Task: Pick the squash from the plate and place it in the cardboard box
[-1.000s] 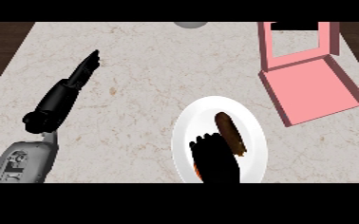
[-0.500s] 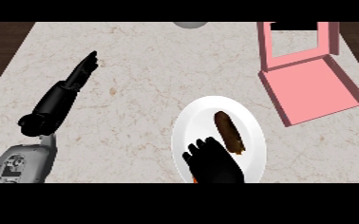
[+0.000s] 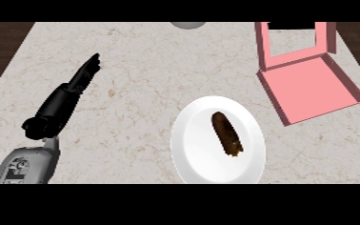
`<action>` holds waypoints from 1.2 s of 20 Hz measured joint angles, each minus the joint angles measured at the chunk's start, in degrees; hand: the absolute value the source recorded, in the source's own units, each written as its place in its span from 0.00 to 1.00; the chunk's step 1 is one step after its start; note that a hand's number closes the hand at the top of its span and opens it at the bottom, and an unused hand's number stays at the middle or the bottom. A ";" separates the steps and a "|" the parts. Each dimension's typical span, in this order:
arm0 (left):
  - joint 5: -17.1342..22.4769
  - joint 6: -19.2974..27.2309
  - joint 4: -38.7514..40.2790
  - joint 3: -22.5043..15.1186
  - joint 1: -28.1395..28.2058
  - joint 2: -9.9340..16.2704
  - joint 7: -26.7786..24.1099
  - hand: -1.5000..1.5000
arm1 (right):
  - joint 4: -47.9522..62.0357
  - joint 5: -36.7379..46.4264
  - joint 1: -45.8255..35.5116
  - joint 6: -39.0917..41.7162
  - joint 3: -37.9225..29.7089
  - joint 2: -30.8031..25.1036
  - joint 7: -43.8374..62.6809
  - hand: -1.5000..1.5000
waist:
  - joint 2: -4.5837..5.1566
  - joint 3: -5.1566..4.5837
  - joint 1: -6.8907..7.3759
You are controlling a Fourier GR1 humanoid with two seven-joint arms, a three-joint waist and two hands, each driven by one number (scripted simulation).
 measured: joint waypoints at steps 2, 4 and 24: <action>0.06 0.02 -0.22 0.54 0.29 0.45 -0.08 0.50 | -4.61 -2.70 1.38 -2.58 -2.57 -5.12 -3.95 1.00 | 0.05 0.01 -0.45; -0.20 0.35 -0.55 0.57 0.55 0.38 -0.19 0.50 | -8.12 -6.33 3.15 -4.96 -6.53 -9.60 -6.69 1.00 | 0.19 0.01 -0.84; -0.29 -0.99 -1.28 -0.32 -1.18 0.02 0.74 0.50 | 15.33 -58.51 1.09 -0.52 -55.87 -21.91 -14.10 1.00 | 0.98 -0.28 1.94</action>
